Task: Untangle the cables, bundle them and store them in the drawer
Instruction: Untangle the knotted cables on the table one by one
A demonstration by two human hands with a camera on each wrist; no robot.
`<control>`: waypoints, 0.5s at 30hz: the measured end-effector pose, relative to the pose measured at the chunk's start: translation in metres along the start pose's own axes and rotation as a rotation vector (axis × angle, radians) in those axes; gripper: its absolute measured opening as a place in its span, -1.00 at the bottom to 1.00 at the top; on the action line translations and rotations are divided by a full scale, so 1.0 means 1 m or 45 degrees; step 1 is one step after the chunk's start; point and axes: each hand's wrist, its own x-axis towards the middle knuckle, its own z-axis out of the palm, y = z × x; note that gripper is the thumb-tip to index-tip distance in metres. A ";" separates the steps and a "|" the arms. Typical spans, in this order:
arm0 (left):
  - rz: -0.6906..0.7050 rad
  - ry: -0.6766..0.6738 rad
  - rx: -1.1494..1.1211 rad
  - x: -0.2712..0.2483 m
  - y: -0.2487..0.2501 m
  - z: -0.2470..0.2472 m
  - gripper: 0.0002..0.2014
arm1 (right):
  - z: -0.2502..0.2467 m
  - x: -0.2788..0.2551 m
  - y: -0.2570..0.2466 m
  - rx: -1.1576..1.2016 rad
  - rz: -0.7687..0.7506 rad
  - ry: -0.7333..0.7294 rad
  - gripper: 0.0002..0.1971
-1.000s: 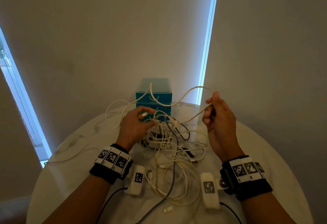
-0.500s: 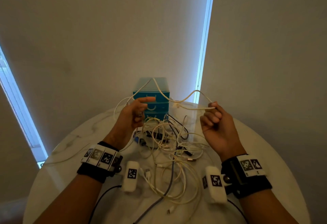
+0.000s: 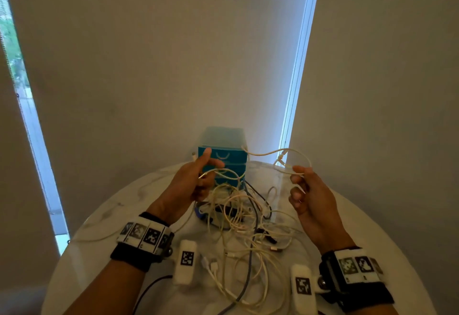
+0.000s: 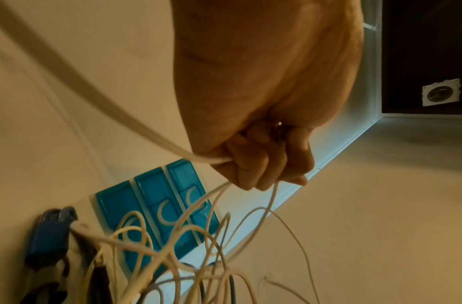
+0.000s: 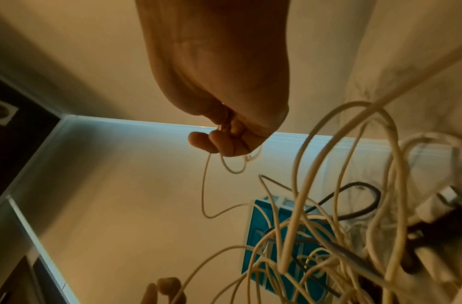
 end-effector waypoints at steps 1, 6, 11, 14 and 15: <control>0.044 0.038 0.016 -0.001 0.002 -0.002 -0.53 | -0.001 0.001 0.001 -0.107 -0.039 0.019 -0.74; 0.300 0.426 0.054 -0.001 0.013 -0.023 -0.66 | -0.011 0.013 0.002 -0.394 -0.152 0.285 -0.68; 0.673 0.860 -0.040 -0.010 0.042 -0.056 -0.84 | -0.008 0.037 -0.015 -0.234 -0.185 0.527 -0.67; 0.773 0.915 -0.127 -0.020 0.060 -0.069 -0.77 | 0.004 0.054 -0.027 -0.083 -0.191 0.690 -0.67; 0.799 0.902 -0.122 -0.023 0.063 -0.068 -0.74 | 0.014 0.060 -0.031 -0.046 -0.224 0.732 -0.67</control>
